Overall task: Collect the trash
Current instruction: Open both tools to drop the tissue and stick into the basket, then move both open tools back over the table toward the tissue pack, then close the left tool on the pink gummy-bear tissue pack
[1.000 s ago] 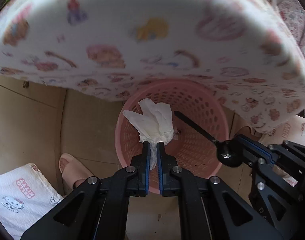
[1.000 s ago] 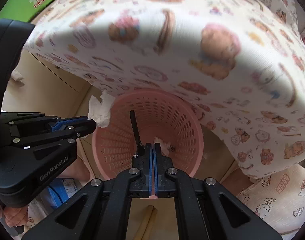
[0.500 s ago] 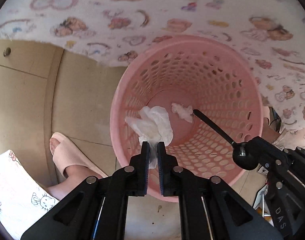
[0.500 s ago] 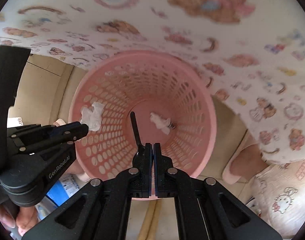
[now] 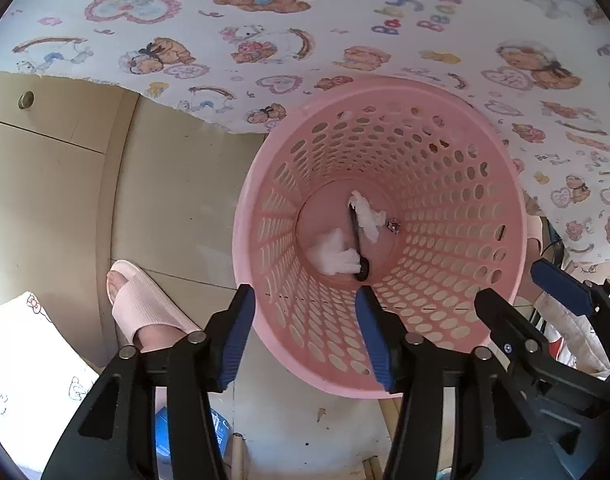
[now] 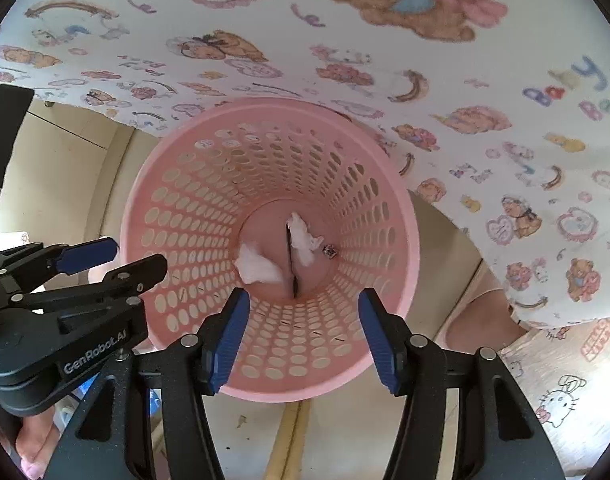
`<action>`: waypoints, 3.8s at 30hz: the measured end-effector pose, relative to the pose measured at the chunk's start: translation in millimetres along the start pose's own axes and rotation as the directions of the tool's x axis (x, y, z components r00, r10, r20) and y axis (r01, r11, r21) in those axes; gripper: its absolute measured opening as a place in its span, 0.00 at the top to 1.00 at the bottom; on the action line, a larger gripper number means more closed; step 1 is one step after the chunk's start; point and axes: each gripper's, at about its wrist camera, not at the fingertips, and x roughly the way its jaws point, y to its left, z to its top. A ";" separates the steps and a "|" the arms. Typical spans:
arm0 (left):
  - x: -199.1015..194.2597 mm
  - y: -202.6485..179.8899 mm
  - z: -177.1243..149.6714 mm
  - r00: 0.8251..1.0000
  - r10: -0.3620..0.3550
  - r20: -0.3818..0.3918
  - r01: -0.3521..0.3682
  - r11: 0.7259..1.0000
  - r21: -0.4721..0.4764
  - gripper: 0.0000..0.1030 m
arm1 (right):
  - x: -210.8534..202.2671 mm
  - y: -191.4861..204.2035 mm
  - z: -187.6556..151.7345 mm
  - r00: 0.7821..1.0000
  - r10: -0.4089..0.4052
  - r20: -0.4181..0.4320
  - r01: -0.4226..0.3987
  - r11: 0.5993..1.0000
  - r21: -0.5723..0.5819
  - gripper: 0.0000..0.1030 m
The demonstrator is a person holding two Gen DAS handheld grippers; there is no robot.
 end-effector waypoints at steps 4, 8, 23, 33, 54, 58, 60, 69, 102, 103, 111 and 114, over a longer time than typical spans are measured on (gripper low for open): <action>-7.3 -1.0 -0.2 1.000 0.018 0.018 -0.018 1.000 0.002 0.49 | -1.7 -0.9 3.2 1.000 0.001 0.002 -0.001 1.000 0.006 0.43; -21.5 -0.3 0.1 0.999 0.027 0.035 -0.027 1.000 0.000 0.48 | -4.6 1.4 5.3 1.000 -0.018 0.014 0.017 1.000 0.009 0.43; -116.7 5.4 -8.9 0.962 -0.012 0.274 0.009 1.000 0.012 0.40 | -82.1 -1.6 4.8 0.975 -0.007 0.223 -0.005 0.999 0.050 0.42; -158.5 18.2 -19.1 0.921 -0.023 0.390 0.027 1.000 -0.004 0.40 | -132.8 0.1 -2.0 0.940 0.059 0.336 -0.075 0.996 0.037 0.42; -268.6 63.2 47.2 0.823 0.050 0.566 -0.036 0.999 -0.036 0.21 | -209.7 -14.6 10.1 0.797 0.014 0.604 -0.010 1.000 -0.009 0.37; -275.6 68.6 60.7 0.816 0.027 0.578 -0.002 0.999 -0.045 0.21 | -206.9 -11.5 18.3 0.800 0.021 0.599 0.001 0.999 -0.037 0.37; -274.1 70.5 64.3 0.810 0.026 0.586 0.002 0.999 -0.047 0.21 | -205.8 -9.5 23.2 0.801 0.017 0.598 0.009 0.999 -0.041 0.37; -236.3 101.0 70.0 0.815 0.037 0.579 -0.009 0.999 -0.052 0.19 | -200.1 -16.8 36.8 0.805 0.000 0.594 0.009 1.000 -0.012 0.37; -211.5 33.6 114.3 0.784 -0.151 0.603 0.162 0.986 0.036 0.44 | -189.5 -27.3 48.2 0.808 -0.047 0.587 0.039 0.999 0.027 0.28; -210.2 32.5 114.8 0.789 -0.142 0.598 0.149 0.988 0.037 0.50 | -189.2 -27.6 48.7 0.809 -0.042 0.586 0.033 0.999 0.026 0.28; -225.7 31.8 102.7 0.758 -0.166 0.630 0.178 0.983 0.045 0.51 | -188.7 -26.4 49.4 0.801 -0.053 0.597 0.040 0.999 0.034 0.28; -236.2 31.7 90.5 0.734 -0.113 0.670 0.113 0.993 0.043 0.51 | -189.1 -25.0 50.9 0.798 -0.051 0.600 0.039 0.999 0.033 0.28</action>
